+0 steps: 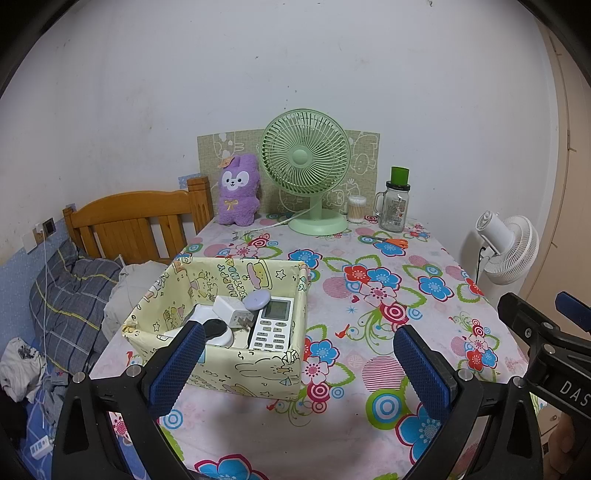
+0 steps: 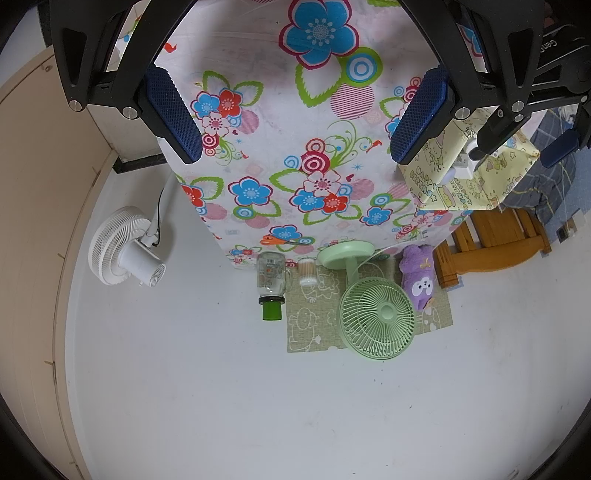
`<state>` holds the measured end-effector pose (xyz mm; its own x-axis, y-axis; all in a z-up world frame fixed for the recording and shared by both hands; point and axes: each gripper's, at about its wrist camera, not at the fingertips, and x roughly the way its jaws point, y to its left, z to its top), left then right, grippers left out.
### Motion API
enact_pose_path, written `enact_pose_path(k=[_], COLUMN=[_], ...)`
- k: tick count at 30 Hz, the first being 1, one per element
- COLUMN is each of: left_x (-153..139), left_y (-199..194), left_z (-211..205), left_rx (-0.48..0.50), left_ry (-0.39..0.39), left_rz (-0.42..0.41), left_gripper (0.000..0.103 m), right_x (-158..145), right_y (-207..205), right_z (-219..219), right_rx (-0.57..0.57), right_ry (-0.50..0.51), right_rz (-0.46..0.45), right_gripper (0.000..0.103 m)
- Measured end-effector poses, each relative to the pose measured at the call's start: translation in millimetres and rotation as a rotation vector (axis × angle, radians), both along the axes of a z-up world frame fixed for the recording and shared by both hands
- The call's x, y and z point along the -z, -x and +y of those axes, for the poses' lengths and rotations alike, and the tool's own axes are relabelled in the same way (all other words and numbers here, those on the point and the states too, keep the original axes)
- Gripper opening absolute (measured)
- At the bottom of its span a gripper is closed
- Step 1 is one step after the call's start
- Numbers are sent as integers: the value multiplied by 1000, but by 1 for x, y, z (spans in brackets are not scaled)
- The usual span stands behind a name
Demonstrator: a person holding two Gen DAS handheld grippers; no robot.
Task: Organize rigid objects
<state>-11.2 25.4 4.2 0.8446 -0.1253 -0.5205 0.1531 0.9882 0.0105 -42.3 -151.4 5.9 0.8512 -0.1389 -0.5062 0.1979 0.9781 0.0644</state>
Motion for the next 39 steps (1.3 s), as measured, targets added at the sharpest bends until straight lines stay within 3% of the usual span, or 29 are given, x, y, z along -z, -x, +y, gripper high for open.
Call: enact_pose_path(k=[30, 39], left_x=[7, 6], left_y=[1, 3], left_z=[-1, -10], left_rx=[-7, 29], left_ry=[-1, -11], left_rz=[8, 8], left_gripper=[103, 103], right_x=[3, 4], right_y=[-1, 1], right_z=[-1, 3], right_rx=[-2, -17], right_ry=[-5, -2], right_rz=[-3, -7], right_gripper=[103, 103])
